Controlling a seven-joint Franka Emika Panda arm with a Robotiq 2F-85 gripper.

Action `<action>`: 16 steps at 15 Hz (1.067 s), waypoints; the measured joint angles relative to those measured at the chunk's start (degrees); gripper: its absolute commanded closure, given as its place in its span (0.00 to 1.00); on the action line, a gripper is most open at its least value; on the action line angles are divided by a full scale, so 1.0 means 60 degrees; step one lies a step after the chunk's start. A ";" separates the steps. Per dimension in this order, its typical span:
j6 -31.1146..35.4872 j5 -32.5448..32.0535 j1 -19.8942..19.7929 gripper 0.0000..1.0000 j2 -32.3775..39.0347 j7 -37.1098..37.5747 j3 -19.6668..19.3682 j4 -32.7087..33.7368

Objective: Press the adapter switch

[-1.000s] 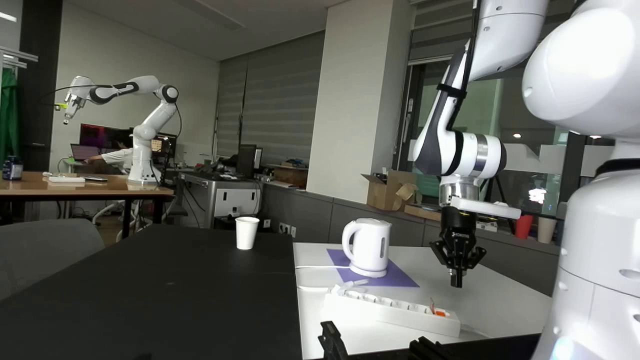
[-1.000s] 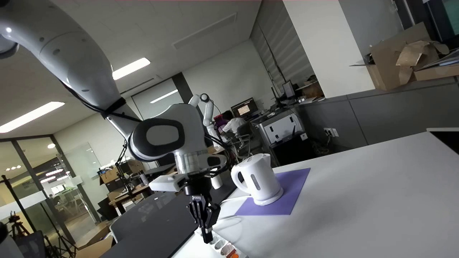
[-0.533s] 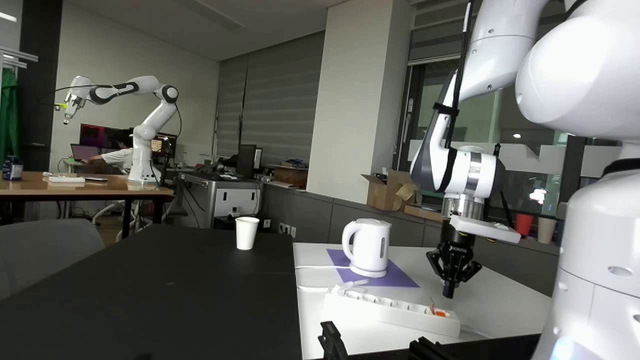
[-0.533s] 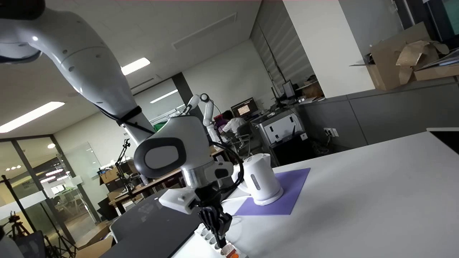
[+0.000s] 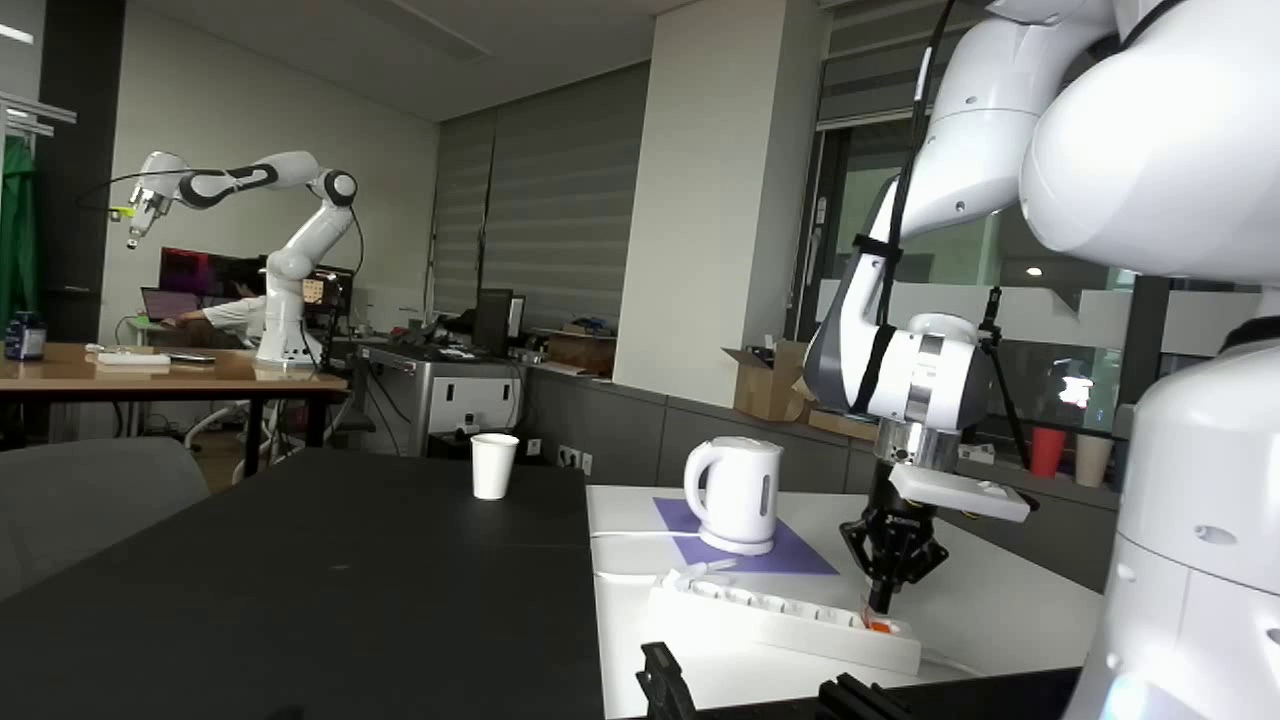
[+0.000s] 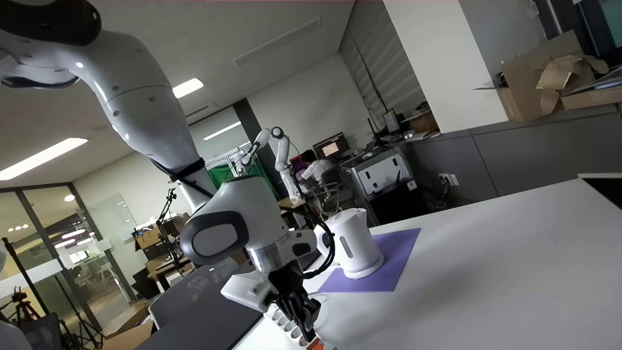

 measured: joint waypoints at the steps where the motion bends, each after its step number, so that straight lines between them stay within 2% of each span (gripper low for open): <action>1: 0.0172 0.0000 -0.0118 1.00 0.0129 -0.0022 0.0119 0.0006; 12: 0.2005 -0.0007 -0.1041 1.00 0.1049 -0.0032 0.0978 -0.0098; 16: 0.1590 -0.0021 -0.1128 1.00 0.0999 -0.0035 0.0929 0.0020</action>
